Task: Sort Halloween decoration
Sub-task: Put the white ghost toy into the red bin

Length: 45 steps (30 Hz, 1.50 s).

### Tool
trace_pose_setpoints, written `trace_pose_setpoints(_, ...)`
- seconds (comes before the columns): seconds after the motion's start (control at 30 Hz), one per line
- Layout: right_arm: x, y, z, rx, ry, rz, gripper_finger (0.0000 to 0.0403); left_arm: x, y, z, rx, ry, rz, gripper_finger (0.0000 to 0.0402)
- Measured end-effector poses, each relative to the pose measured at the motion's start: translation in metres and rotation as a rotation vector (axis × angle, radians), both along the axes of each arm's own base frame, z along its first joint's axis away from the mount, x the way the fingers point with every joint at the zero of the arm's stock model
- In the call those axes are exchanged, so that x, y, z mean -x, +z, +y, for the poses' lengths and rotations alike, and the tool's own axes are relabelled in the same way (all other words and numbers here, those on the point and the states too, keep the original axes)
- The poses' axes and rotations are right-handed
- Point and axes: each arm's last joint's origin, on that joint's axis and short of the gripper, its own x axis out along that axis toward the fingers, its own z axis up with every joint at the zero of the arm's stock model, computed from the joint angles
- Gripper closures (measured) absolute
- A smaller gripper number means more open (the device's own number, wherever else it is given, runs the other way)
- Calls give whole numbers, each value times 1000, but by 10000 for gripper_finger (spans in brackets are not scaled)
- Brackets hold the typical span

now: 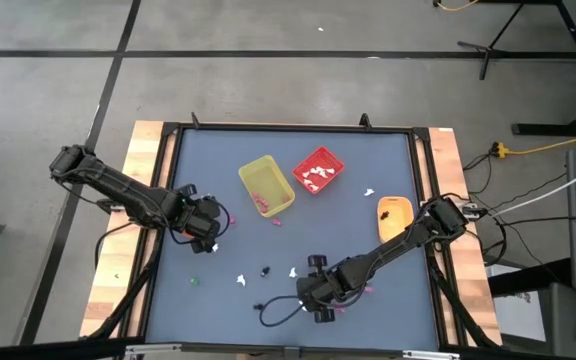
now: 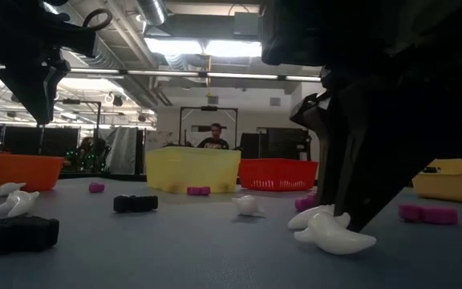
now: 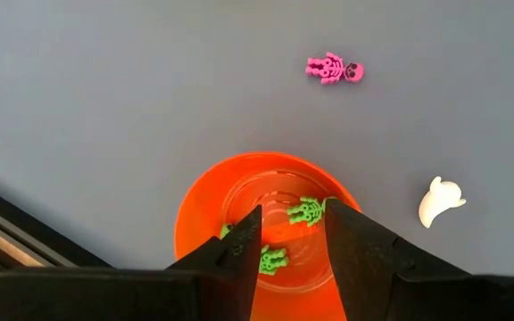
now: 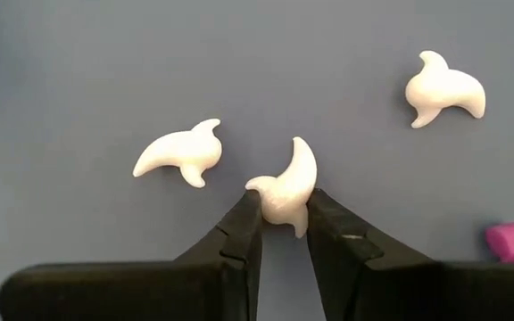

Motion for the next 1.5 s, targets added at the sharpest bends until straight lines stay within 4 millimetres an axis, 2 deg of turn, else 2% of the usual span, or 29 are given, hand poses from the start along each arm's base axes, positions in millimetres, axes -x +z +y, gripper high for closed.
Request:
trace_pose_setpoints(0.33,-1,6,0,9,16,9,329,0,0,0,0,0,0,293)
trace_pose_setpoints(0.63,-10,34,4,85,116,-9,329,0,0,0,0,0,0,293)
trace_pose_setpoints(1.0,-9,65,-3,329,115,29,329,0,0,0,0,0,0,293)
trace_pose_setpoints(1.23,-12,78,-21,405,91,88,329,0,0,0,0,-1,0,293)
trace_pose_setpoints(1.4,-17,79,-47,450,82,163,329,0,0,0,0,0,0,293)
trace_pose_setpoints(1.5,-22,79,-70,499,67,209,329,0,0,0,0,0,-1,293)
